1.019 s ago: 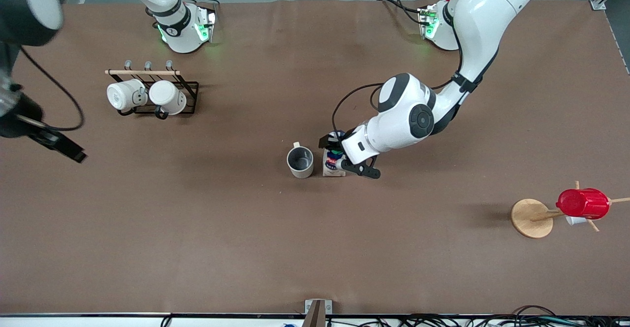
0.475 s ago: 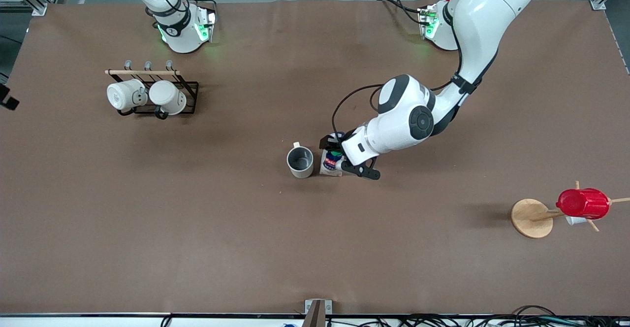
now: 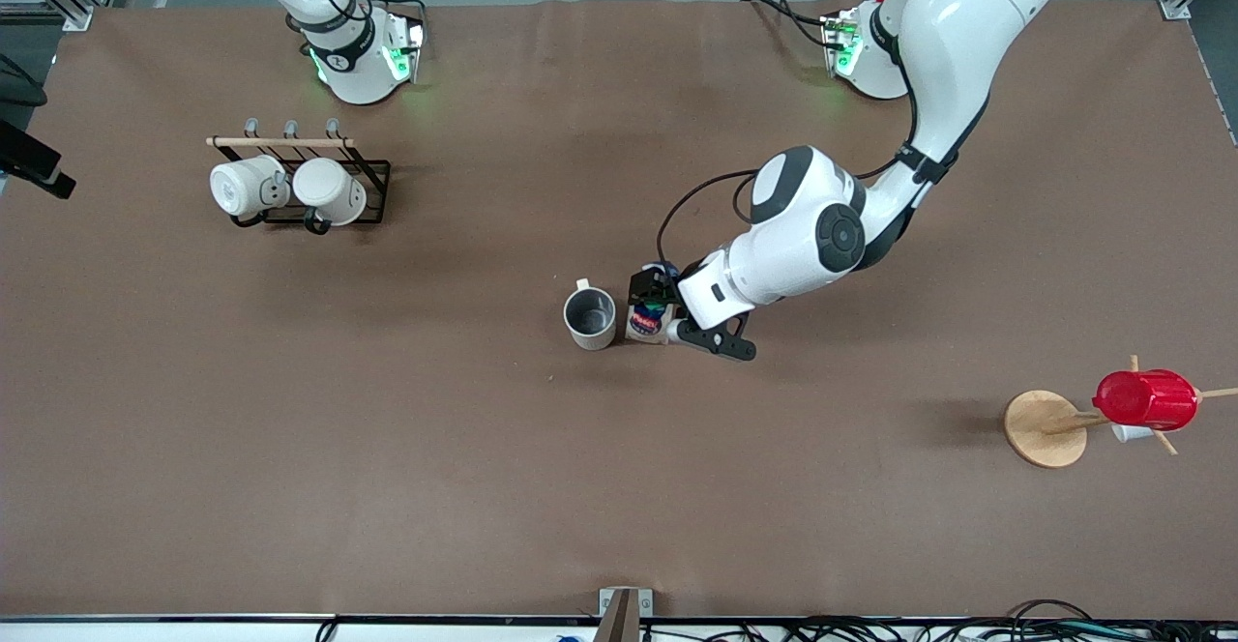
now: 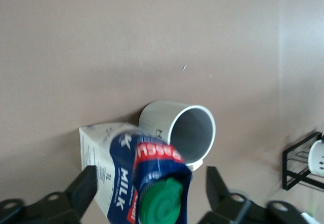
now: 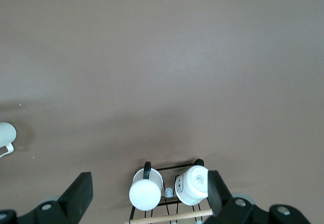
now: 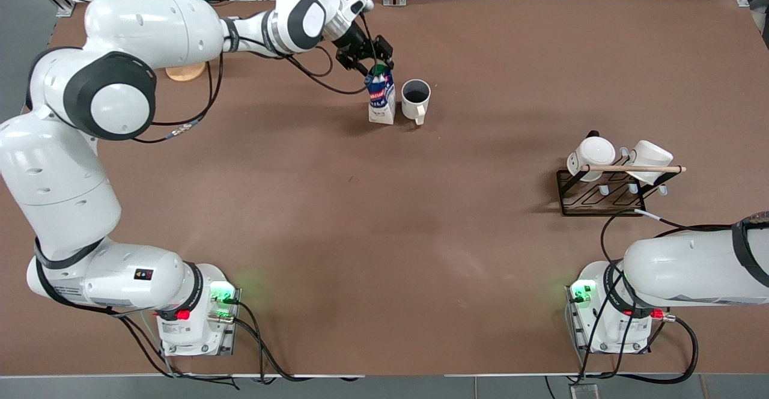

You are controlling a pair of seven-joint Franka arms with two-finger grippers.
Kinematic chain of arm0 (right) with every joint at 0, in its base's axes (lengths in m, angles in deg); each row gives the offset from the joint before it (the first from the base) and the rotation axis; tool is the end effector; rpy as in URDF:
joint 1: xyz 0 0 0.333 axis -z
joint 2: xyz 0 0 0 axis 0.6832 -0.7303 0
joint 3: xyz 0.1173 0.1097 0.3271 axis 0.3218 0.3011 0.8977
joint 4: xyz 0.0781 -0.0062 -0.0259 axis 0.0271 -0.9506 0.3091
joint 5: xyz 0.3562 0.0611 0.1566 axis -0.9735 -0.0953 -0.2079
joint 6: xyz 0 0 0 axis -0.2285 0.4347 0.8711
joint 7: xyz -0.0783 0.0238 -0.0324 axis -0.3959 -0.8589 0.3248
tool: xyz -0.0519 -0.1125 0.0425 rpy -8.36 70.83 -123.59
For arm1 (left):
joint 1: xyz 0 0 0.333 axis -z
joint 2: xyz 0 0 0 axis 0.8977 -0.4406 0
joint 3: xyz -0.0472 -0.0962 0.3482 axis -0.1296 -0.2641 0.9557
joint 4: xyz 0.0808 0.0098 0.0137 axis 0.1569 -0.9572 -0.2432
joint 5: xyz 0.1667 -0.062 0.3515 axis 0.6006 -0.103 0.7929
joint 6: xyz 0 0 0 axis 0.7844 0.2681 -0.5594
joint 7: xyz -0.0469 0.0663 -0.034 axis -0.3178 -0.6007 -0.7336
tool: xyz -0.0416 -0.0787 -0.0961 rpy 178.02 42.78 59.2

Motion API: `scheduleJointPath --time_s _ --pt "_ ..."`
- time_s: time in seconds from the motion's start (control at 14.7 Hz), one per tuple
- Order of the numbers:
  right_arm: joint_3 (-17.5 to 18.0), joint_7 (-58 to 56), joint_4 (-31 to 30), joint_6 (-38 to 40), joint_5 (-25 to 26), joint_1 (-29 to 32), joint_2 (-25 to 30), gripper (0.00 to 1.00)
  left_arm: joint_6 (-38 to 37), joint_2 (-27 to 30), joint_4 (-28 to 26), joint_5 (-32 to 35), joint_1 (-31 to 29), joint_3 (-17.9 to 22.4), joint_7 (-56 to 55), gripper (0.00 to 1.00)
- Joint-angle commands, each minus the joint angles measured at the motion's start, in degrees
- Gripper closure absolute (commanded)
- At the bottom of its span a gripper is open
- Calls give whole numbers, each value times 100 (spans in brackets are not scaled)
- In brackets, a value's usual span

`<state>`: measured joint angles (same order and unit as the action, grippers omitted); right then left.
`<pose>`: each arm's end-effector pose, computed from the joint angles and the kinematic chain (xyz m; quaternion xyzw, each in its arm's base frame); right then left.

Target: Place cup and milk on table

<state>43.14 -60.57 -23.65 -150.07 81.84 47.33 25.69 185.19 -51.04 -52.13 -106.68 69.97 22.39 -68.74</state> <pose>0.5444 -0.0548 0.7020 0.9966 -0.0812 0.0124 0.0044 0.5963 -0.4157 0.3434 0.9574 -0.0790 -0.0052 0.2775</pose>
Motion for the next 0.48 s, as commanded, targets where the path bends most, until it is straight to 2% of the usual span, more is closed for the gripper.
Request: scheduleJointPath --time_s 0.0,0.14,0.41 --pt "-9 -71 -114 -48 5 15 90 0 -187 596 -87 101 -188 -2 -294 0" --pt "0 -71 -79 -127 14 15 72 0 -703 965 -87 109 -416 -2 -277 0" --pt "-9 -62 -61 -127 -21 15 54 0 -1663 1660 -122 127 -1268 6 169 0"
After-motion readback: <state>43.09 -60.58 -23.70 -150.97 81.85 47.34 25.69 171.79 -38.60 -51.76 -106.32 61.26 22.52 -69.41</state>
